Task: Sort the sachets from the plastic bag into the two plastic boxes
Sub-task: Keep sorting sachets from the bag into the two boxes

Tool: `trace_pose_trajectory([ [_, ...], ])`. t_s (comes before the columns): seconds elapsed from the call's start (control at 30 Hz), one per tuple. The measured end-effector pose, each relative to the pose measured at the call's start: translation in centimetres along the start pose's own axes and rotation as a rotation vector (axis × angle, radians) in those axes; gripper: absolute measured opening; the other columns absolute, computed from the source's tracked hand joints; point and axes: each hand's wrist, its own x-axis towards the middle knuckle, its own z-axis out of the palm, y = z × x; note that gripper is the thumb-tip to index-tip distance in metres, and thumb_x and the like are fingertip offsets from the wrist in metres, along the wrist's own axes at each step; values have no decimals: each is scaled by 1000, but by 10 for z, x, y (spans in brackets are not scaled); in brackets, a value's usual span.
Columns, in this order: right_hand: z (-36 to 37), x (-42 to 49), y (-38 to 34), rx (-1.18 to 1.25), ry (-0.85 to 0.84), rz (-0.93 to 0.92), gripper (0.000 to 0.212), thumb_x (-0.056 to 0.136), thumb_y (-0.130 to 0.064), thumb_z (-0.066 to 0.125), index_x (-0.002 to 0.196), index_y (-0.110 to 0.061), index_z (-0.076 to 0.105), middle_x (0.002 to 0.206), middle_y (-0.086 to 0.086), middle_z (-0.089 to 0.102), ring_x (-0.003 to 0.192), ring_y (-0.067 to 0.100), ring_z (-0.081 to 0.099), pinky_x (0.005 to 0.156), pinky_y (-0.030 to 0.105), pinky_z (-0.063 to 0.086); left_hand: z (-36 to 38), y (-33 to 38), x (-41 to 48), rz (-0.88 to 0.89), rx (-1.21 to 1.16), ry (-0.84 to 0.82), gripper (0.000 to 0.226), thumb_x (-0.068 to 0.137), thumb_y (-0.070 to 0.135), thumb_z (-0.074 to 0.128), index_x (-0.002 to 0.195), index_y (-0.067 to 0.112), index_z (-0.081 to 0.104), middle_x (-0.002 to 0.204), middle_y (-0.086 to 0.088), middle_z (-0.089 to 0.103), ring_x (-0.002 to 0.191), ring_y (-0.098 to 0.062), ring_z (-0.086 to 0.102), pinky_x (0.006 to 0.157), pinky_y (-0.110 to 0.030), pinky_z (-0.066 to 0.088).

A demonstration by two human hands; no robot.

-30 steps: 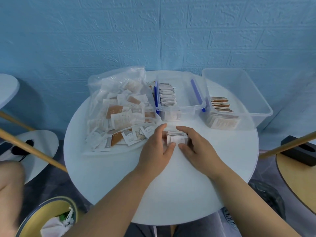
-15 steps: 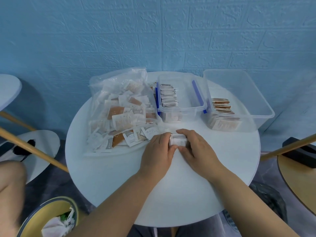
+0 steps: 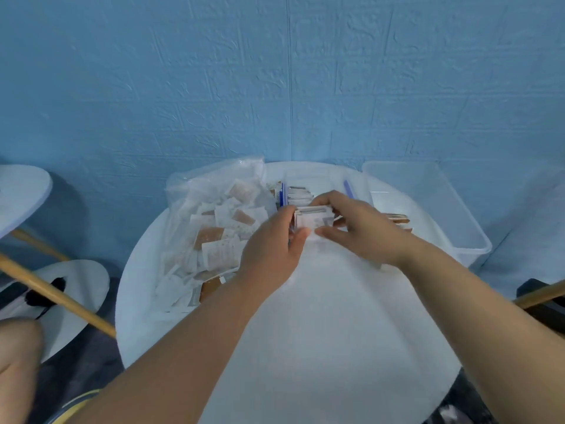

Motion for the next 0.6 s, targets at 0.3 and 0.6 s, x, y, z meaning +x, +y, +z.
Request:
trace_pose_trajectory([
  [0.3, -21, 91, 42, -47, 14, 99, 30, 88, -7, 58, 115, -13, 48, 96, 1, 54, 86, 18, 51, 81, 30, 43, 19, -26, 66, -266, -173, 49, 32, 93, 22, 51, 123, 14, 49, 122, -2, 52, 111, -19, 52, 94, -32, 42],
  [0.6, -13, 144, 88, -174, 123, 317, 31, 88, -7, 52, 119, -10, 47, 106, 15, 56, 87, 24, 47, 69, 26, 33, 51, -50, 59, -378, -398, -38, 33, 91, 28, 42, 123, 24, 52, 116, -1, 57, 104, -17, 57, 92, -43, 48],
])
